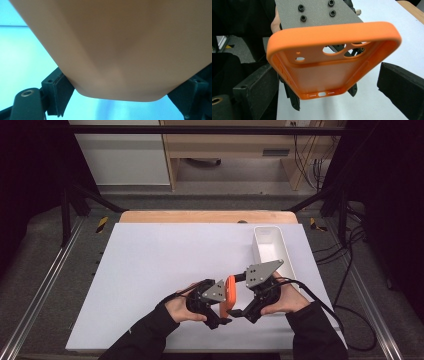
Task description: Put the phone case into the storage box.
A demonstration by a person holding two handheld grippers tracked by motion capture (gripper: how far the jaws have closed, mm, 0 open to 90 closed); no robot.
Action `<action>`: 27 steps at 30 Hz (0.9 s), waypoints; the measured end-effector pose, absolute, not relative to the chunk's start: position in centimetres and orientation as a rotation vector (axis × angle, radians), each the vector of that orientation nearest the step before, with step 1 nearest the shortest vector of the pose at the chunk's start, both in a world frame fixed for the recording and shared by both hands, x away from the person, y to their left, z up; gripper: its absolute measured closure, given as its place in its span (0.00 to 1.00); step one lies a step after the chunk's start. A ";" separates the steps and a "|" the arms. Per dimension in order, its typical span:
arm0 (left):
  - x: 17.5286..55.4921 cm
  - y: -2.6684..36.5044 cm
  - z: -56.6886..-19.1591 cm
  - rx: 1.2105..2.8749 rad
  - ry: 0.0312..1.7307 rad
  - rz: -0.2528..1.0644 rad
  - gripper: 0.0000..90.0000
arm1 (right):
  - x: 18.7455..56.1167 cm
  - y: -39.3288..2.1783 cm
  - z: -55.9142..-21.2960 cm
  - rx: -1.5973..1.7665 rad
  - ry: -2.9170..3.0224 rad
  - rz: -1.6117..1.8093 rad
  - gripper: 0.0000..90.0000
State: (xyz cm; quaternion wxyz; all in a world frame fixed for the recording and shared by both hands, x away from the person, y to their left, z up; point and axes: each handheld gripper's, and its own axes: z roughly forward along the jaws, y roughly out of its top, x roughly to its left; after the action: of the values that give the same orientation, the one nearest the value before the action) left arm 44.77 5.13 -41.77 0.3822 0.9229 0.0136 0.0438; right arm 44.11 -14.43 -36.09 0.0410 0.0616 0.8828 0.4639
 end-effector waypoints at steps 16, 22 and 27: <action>44.5 5.0 -42.1 2.356 0.020 0.108 0.17 | 44.3 -14.2 -36.4 0.184 2.740 1.472 0.16; 44.5 5.0 -42.2 2.356 0.020 0.110 0.17 | 44.4 -14.2 -36.4 0.181 2.739 1.469 0.17; 44.5 5.1 -42.3 2.354 0.024 0.111 0.17 | 44.4 -14.2 -36.4 0.177 2.739 1.468 0.17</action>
State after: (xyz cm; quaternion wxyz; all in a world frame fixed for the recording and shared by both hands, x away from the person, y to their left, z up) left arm 44.53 5.07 -42.25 0.3823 0.9230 0.0095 0.0434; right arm 44.42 -14.20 -36.41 0.0148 0.0567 0.8799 0.4716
